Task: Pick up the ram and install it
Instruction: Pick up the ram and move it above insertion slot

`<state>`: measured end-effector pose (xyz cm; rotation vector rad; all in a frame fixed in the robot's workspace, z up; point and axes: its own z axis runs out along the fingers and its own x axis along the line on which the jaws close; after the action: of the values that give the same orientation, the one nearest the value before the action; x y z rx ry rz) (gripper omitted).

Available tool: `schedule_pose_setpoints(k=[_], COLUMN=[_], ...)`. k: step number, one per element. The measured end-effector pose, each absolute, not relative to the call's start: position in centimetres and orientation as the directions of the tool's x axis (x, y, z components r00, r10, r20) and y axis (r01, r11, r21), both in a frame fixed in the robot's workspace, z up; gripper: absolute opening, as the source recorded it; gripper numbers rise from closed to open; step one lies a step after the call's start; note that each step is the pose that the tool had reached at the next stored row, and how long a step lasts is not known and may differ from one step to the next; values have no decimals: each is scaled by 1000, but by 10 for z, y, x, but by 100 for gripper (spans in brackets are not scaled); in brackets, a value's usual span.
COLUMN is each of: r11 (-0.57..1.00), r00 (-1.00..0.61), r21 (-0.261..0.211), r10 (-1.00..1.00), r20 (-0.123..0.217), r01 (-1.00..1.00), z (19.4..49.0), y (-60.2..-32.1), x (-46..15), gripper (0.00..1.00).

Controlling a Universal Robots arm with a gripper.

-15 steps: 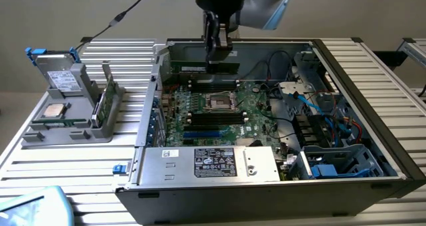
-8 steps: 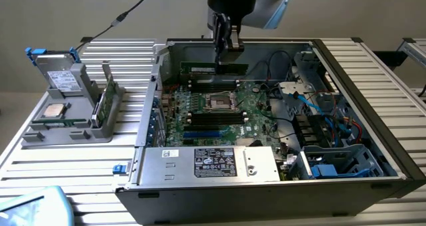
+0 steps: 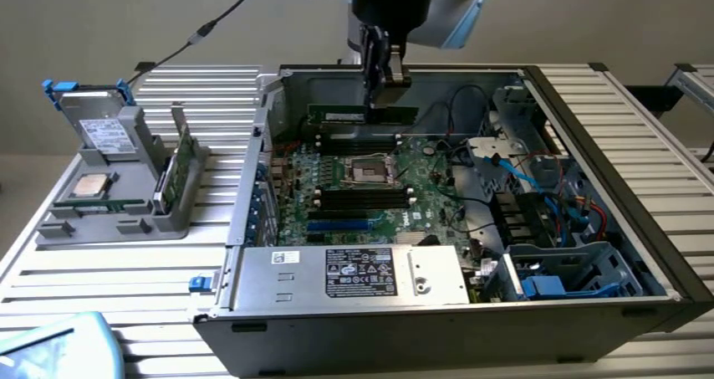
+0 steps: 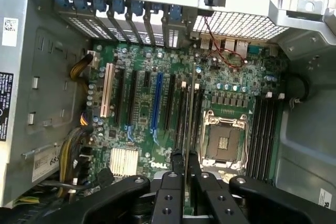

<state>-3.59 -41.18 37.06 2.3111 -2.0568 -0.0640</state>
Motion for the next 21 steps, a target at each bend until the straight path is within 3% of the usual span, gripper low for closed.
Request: schedule_pose_setpoints(k=[12,21], r11=[-113,-90], r00=[113,90], r21=[18,9], r10=[-994,-996], r20=[11,13], r01=[-993,-996], z=[365,353], y=[-406,-404], x=[-29,-29], gripper=[14,14])
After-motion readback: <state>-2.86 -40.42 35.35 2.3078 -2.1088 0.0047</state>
